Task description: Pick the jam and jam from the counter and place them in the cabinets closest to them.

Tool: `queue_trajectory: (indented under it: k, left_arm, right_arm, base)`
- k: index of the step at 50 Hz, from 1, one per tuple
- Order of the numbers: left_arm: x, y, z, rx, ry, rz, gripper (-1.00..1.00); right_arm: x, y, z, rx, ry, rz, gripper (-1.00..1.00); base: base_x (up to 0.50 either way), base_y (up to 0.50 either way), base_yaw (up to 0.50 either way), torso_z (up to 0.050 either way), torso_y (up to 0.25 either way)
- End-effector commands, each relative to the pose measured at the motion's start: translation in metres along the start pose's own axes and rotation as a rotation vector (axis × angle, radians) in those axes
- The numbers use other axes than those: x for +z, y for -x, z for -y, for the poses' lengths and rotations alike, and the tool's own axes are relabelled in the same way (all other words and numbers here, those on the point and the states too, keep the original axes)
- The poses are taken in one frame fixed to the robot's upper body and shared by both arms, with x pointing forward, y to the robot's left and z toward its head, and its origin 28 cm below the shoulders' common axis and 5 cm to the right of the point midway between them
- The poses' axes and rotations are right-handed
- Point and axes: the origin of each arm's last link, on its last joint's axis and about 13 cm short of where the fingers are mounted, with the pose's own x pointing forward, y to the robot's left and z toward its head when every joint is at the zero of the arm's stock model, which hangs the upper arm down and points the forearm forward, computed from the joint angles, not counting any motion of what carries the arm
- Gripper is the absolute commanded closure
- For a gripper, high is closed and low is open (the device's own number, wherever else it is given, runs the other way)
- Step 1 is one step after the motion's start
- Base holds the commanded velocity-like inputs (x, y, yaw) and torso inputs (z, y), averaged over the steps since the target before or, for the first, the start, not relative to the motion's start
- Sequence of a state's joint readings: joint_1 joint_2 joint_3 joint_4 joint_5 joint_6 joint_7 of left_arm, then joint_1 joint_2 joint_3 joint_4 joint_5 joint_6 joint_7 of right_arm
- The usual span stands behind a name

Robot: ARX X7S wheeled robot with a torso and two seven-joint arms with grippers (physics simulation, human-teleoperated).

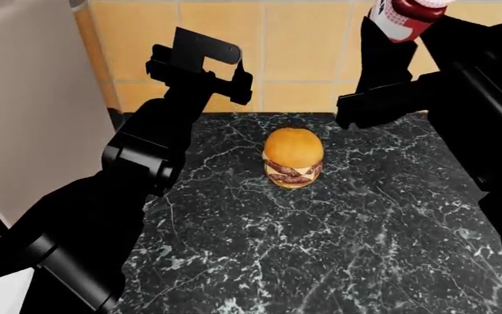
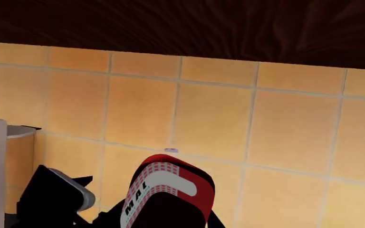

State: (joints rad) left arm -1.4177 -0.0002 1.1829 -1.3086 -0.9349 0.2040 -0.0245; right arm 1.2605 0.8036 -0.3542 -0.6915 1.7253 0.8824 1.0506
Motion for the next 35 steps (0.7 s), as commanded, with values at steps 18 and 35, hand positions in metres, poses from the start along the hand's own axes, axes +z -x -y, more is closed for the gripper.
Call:
queue_trajectory:
  k: [18,35]
  left_arm:
    - [-0.001,0.000,-0.001,0.006,0.017,-0.012,-1.00]
    - [-0.001,0.000,-0.001,0.026,0.022,-0.019,-1.00]
  right_arm:
    - [0.031,0.061,-0.015,-0.224,0.003,0.285,1.00]
    - [0.073,0.081,-0.031,-0.200,0.084,0.419,1.00]
  base:
    - [0.00,0.00,0.00,0.001,0.001]
    - [0.00,0.00,0.00,0.000,0.000]
